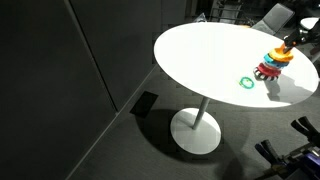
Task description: Put the striped ring around the orange rod
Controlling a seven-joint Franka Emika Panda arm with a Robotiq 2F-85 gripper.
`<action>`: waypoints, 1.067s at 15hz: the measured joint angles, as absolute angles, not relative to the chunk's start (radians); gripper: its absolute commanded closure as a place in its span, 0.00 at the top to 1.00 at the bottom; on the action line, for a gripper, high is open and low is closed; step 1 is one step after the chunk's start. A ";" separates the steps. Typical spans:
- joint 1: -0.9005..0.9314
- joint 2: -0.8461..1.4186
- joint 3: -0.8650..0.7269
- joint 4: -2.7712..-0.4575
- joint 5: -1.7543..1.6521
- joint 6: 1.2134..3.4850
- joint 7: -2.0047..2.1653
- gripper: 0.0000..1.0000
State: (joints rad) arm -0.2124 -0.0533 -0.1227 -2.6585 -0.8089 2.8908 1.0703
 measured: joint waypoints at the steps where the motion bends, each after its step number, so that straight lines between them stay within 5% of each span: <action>1: -0.207 -0.053 -0.123 -2.665 -0.750 2.894 1.015 1.00; 16: -0.156 -0.161 -0.110 -2.630 -0.181 2.705 0.484 1.00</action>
State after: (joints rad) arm -0.1561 -0.1607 -0.1103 -2.6297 -0.1807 2.7054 0.4842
